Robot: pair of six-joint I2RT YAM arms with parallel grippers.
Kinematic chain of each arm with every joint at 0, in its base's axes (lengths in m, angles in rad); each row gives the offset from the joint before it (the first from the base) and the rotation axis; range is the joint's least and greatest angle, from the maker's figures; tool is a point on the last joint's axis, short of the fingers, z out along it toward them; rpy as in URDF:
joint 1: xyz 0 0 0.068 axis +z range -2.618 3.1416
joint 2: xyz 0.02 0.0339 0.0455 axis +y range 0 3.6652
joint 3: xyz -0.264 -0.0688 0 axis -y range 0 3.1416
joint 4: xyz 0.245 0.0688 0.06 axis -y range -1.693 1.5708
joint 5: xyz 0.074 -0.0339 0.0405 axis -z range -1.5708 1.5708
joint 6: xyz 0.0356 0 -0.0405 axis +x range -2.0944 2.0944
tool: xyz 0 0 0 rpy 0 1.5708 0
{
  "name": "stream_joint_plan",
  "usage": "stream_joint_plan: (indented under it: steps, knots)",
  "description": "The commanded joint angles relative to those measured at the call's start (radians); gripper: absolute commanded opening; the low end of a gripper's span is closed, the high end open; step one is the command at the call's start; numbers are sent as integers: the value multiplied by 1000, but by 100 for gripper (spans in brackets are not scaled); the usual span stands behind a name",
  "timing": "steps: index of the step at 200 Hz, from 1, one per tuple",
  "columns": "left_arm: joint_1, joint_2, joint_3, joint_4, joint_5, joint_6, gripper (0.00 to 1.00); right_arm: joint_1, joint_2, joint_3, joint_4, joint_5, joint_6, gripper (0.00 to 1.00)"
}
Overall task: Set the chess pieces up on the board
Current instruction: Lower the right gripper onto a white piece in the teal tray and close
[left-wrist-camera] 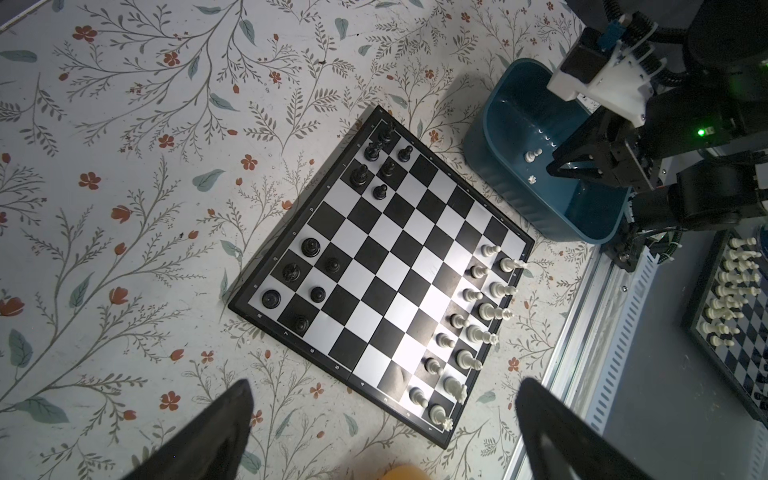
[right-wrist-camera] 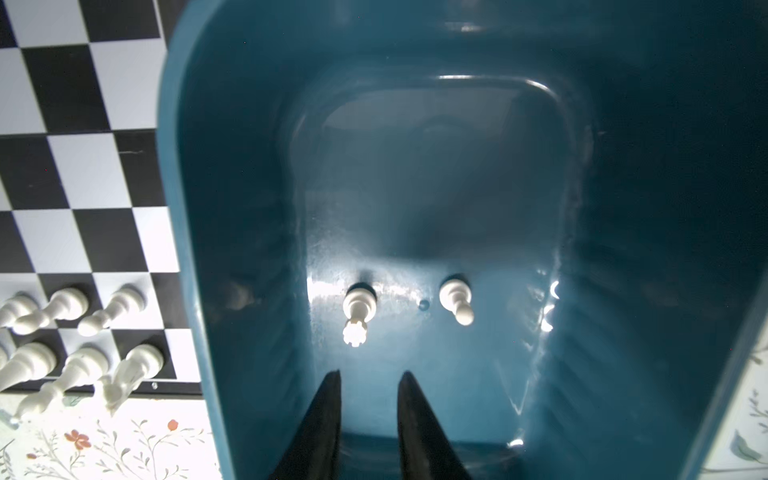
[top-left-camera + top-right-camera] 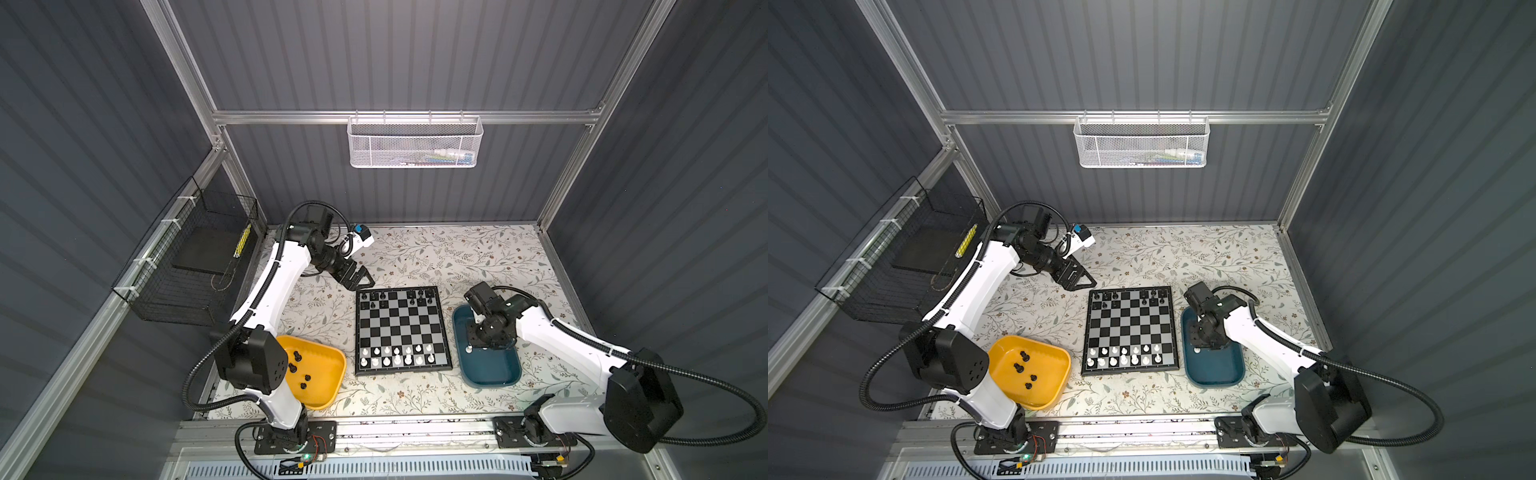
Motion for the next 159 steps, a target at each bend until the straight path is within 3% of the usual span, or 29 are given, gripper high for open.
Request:
stream_joint_plan:
  steps: [1,159]
  knots:
    - [-7,-30,-14,-19,21,7,99,-6,16,-23,22,-21,-13,27]
    - [-7,-34,-29,-11,4,8,99,-9,132,-28,81,-45,-18,27]
